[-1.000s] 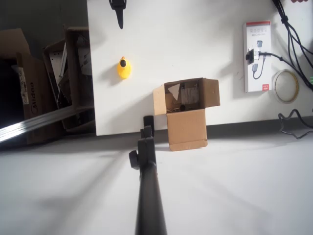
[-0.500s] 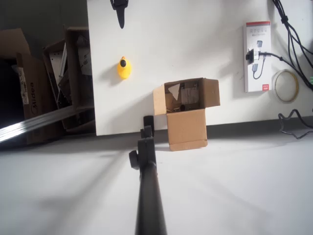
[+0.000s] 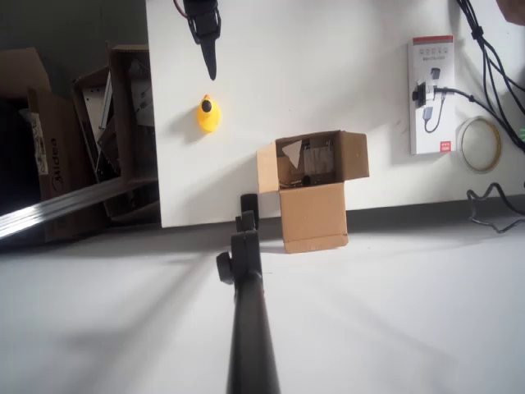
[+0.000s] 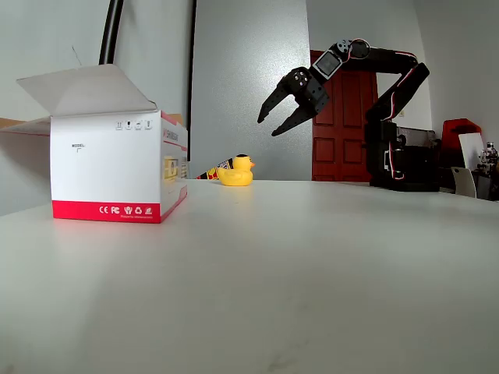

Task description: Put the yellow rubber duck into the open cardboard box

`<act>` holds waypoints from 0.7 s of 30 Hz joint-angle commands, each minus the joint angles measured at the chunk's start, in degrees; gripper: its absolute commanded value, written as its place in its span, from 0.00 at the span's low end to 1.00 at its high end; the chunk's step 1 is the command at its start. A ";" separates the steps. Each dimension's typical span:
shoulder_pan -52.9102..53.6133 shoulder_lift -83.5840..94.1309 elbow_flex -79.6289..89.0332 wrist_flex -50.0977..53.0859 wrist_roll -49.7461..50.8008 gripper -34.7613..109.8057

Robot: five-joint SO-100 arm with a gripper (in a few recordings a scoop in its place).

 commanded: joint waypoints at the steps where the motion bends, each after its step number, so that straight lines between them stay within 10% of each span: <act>1: -0.18 -4.75 -3.52 -2.81 0.35 0.38; 21: 4.13 -26.46 -10.02 -10.90 2.11 0.42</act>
